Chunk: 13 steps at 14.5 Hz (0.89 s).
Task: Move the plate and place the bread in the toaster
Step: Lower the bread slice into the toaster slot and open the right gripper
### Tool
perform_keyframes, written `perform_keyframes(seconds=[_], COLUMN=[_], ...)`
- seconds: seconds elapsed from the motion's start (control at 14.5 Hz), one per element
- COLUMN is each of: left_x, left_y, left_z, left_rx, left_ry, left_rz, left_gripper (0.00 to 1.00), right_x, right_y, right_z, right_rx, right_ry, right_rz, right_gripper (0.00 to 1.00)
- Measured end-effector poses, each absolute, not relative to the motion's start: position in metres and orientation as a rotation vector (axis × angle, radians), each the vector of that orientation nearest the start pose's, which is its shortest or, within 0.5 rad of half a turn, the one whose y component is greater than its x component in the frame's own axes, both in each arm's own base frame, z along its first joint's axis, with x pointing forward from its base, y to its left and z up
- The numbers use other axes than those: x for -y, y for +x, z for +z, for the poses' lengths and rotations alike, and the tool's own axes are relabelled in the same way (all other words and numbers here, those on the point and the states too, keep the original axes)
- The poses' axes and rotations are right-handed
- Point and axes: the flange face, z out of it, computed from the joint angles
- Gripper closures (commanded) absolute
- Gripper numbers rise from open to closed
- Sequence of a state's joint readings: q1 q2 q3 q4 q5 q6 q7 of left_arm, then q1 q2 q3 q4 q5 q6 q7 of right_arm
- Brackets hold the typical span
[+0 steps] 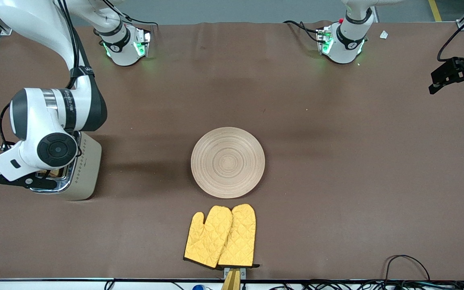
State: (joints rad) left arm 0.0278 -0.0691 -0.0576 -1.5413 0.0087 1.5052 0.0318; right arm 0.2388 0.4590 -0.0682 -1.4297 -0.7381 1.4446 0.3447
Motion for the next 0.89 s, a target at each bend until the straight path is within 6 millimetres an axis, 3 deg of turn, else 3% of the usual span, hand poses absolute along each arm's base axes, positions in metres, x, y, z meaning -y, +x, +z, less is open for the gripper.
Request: perform_keyframes(seconds=[0.89], left_x=[0.016], left_y=[0.526], left_z=[0.670], left_rx=[-0.095], left_ry=[-3.127], left_rz=[-0.052], left_gripper=[0.00], right_x=[-0.038], right_y=[0.653], right_z=[0.415], right_rx=[0.073], right_ry=[2.277], right_rz=[-0.252], right_gripper=[0.99])
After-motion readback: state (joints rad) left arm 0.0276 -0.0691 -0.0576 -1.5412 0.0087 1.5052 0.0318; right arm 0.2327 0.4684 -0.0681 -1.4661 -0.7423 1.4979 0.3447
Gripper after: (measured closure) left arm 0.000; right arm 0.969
